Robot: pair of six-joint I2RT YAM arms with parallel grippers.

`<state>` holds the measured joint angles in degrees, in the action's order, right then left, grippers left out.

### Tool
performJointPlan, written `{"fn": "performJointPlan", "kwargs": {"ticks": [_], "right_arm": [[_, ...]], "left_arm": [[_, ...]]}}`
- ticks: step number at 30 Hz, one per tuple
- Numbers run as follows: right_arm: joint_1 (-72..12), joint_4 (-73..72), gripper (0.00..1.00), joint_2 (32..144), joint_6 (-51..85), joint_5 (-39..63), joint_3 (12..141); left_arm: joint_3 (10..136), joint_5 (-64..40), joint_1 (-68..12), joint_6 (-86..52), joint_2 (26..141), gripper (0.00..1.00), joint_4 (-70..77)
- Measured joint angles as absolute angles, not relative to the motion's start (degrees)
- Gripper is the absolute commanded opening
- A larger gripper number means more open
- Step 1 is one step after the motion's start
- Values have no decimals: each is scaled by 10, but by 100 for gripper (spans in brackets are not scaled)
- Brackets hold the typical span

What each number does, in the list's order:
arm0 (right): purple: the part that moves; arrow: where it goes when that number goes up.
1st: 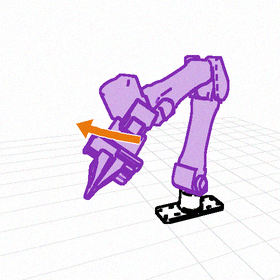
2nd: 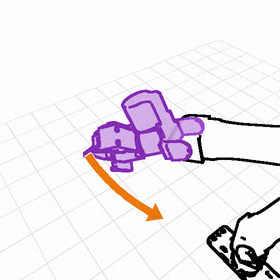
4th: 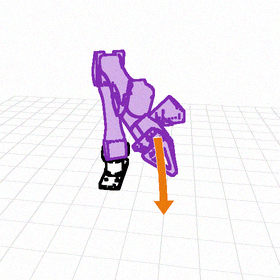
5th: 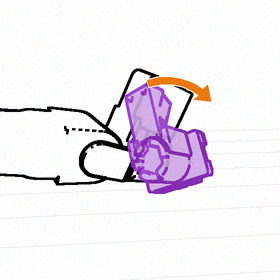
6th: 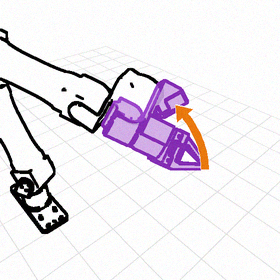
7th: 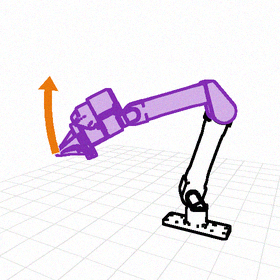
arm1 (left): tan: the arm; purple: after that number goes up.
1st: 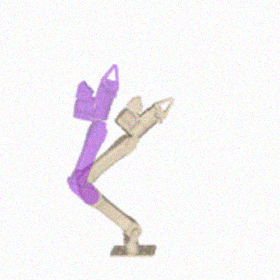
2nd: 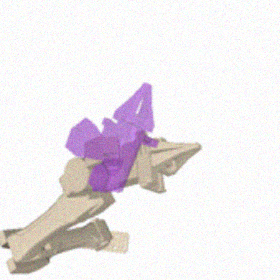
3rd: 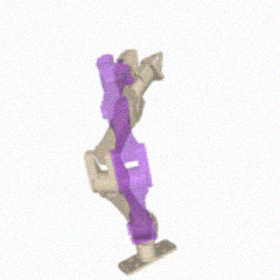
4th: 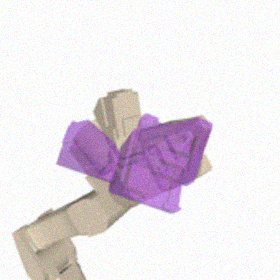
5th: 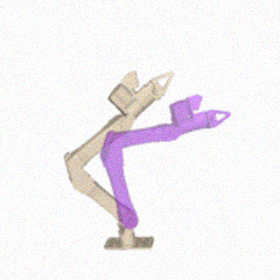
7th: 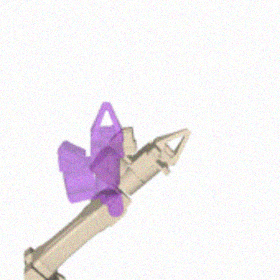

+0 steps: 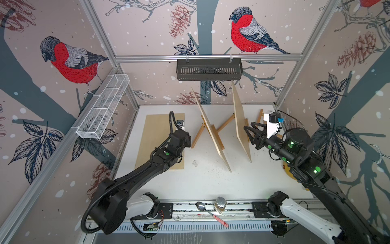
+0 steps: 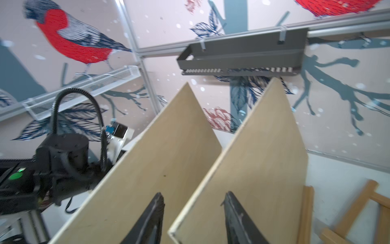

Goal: Disassemble the easel
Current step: Adjust the easel at the center of the board.

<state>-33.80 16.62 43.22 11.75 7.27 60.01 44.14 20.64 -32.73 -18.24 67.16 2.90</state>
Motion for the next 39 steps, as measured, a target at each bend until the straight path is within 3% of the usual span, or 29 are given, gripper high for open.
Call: {"fn": "performJointPlan", "kwargs": {"ticks": [8, 15, 22, 31, 39], "right_arm": [[-481, 159, 39, 521, 118, 104, 648], [-642, 155, 34, 568, 156, -105, 625], [-661, 150, 34, 566, 227, -256, 562], [-665, 156, 35, 603, 272, -280, 521], [-667, 137, 37, 616, 271, -261, 524]], "left_arm": [[688, 131, -299, -252, 642, 58, -181], [718, 71, -298, -279, 643, 58, -271], [686, 54, -292, -291, 646, 58, -290], [663, 16, -275, -298, 677, 59, -281], [738, -4, -274, -296, 707, 67, -283]]}}
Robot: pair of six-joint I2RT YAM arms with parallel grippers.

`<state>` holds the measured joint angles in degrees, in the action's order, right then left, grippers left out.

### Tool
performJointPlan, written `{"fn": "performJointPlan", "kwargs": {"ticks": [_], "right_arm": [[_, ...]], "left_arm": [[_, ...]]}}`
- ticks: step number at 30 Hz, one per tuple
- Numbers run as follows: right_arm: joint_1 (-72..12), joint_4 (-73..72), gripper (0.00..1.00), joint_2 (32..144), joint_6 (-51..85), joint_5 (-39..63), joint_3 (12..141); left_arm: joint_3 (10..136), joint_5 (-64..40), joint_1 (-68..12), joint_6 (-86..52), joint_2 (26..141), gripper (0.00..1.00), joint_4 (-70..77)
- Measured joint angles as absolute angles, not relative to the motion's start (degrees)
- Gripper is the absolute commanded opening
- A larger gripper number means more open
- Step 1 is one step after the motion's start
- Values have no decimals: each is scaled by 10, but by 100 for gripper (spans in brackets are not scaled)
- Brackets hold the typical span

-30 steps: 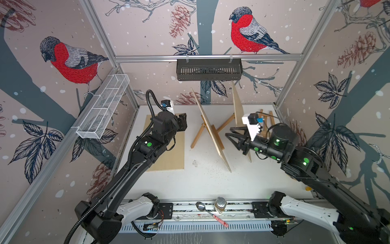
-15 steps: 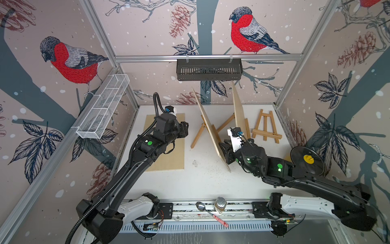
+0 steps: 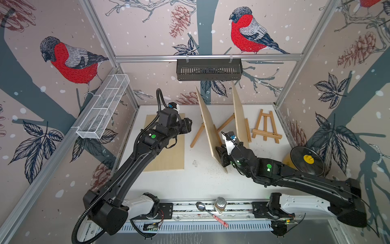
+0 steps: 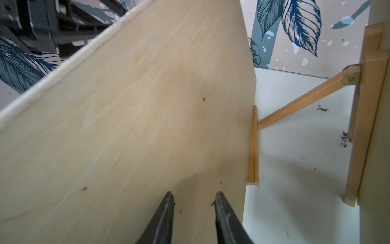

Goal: Disassemble the easel
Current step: Adjust the easel at the center of the board, then pick up the drawing board from the easel.

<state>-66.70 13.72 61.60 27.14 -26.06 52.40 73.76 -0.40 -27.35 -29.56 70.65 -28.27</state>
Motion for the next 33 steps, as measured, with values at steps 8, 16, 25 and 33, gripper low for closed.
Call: {"fn": "performJointPlan", "kwargs": {"ticks": [8, 16, 25, 33], "right_arm": [[-665, 133, 50, 611, 249, -243, 558], [-622, 155, 55, 539, 201, -257, 592], [-531, 166, 58, 482, 148, -238, 601], [-427, 157, 59, 489, 130, -145, 581]], "left_arm": [[861, -45, -274, -295, 767, 69, -307], [1007, -103, -273, -281, 871, 69, -379], [1202, -120, -289, -269, 991, 64, -536], [1326, -97, -328, -270, 1060, 58, -654]]}}
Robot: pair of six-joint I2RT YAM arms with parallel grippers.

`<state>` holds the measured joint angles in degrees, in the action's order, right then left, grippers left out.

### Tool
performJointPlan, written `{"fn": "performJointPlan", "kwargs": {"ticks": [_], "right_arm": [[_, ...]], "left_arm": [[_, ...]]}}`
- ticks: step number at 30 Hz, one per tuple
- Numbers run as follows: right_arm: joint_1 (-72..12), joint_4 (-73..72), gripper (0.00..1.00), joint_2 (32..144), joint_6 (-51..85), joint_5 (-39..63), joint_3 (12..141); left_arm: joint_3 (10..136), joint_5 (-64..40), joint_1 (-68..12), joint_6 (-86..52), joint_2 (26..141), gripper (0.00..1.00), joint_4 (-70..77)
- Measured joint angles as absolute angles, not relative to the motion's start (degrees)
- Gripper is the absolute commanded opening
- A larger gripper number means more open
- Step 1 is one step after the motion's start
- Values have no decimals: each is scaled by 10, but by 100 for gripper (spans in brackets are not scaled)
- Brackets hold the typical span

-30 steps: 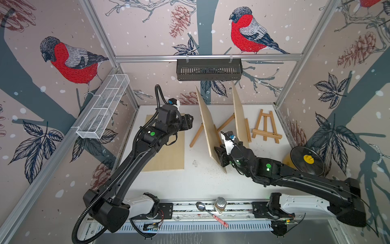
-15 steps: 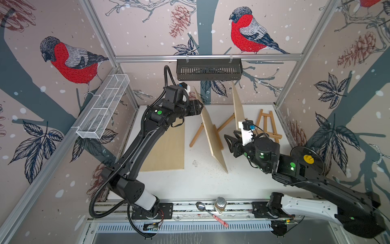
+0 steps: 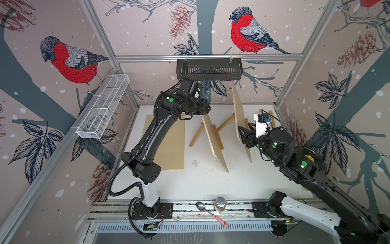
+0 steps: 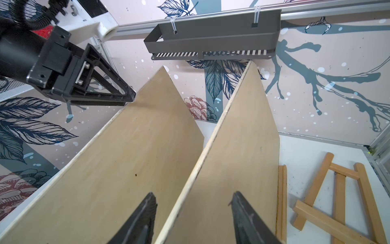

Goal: Disassemble the easel
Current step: Pick up the drawing board from the easel.

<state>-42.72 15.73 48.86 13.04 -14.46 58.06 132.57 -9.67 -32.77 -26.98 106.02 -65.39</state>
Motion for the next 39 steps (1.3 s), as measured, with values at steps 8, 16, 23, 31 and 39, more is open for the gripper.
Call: {"fn": "performJointPlan", "kwargs": {"ticks": [8, 16, 23, 31, 39], "right_arm": [[-353, 130, 59, 498, 121, -55, 563], [-303, 104, 59, 510, 125, 16, 544], [-275, 95, 59, 514, 133, 53, 533], [-261, 81, 60, 518, 134, 72, 525], [-258, 70, 59, 522, 136, 81, 522]], "left_arm": [[1344, -58, -344, -288, 1080, 56, -723], [1348, -56, -347, -300, 1113, 45, -724], [1383, -43, -347, -301, 1144, 31, -735], [1386, -27, -347, -335, 1147, 7, -742], [1383, -28, -347, -328, 1143, 0, -725]]}}
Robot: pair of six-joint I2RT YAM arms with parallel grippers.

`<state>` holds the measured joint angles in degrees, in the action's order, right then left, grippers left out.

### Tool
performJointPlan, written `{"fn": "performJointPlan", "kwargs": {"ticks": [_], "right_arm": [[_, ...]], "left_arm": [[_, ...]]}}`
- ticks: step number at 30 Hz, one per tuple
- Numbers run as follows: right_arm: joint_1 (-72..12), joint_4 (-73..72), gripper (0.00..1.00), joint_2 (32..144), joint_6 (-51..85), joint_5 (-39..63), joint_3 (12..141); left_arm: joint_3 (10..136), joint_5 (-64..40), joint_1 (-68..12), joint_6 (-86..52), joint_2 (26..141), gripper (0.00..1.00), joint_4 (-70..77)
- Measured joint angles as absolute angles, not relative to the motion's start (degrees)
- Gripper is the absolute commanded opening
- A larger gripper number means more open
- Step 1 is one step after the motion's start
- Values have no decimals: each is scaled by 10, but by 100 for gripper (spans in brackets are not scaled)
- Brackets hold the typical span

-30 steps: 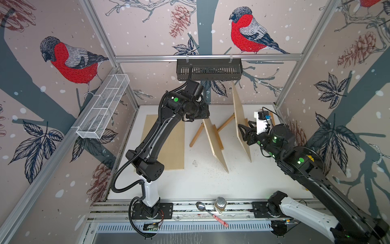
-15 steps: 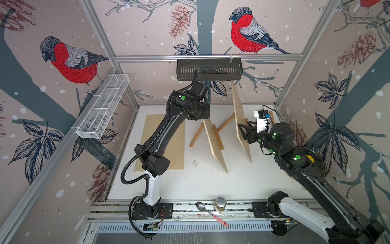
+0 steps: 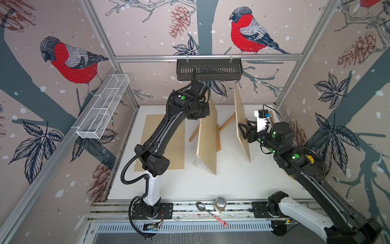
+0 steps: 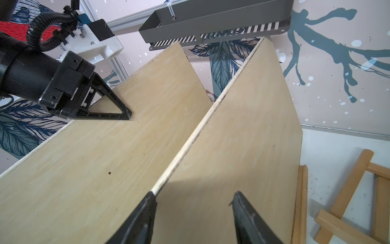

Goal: Disassemble the easel
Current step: Pick up the drawing board from the easel.

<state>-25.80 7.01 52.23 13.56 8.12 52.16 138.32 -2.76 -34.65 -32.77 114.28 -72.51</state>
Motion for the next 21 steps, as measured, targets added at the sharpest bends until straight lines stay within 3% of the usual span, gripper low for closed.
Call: {"fn": "performJointPlan", "kwargs": {"ticks": [21], "right_arm": [[-257, 60, 59, 476, 133, 90, 519]], "left_arm": [[1315, -57, -347, -264, 962, 0, -684]]}}
